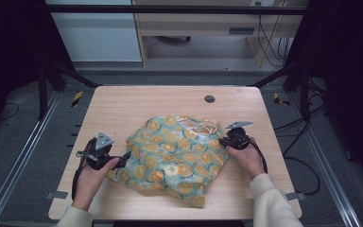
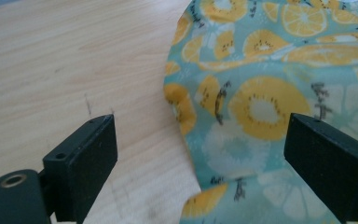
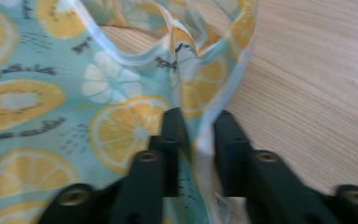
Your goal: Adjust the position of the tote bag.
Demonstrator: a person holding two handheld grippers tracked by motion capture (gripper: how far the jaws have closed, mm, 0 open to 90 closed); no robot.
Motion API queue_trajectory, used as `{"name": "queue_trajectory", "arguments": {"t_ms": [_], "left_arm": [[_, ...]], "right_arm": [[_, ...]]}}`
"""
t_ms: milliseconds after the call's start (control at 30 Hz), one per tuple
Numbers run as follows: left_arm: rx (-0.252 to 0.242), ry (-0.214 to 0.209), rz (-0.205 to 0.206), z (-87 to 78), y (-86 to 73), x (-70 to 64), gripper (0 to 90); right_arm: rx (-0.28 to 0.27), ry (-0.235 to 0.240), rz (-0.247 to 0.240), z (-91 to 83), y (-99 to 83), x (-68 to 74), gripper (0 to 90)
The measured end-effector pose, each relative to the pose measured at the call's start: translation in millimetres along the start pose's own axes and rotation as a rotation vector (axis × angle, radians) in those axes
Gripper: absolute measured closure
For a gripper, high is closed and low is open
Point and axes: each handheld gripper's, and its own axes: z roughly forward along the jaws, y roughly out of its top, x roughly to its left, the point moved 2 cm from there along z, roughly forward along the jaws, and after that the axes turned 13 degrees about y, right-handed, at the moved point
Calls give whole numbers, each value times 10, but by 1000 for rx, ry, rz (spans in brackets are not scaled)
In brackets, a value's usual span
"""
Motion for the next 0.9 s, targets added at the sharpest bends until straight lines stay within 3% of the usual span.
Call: {"name": "queue_trajectory", "arguments": {"t_ms": [67,100,200,400,533,633,900], "left_arm": [[11,-18,41,120,189,-4,112],[11,-18,41,120,189,-4,115],[22,-42,39,271,387,9,122],[57,-66,19,651,629,25,152],[115,-65,32,932,630,5,159],[137,-73,49,1007,594,-25,153],[181,-83,43,1116,402,-106,128]], "right_arm": [[-6,26,-19,-25,14,55,888],[-6,26,-19,-25,14,55,888],[-26,53,-46,-77,52,149,893],[-43,75,-105,-133,138,277,896],[-43,79,-107,-135,153,290,895],[-47,81,-108,-135,152,279,895],[-46,81,-98,-141,150,261,894]]}}
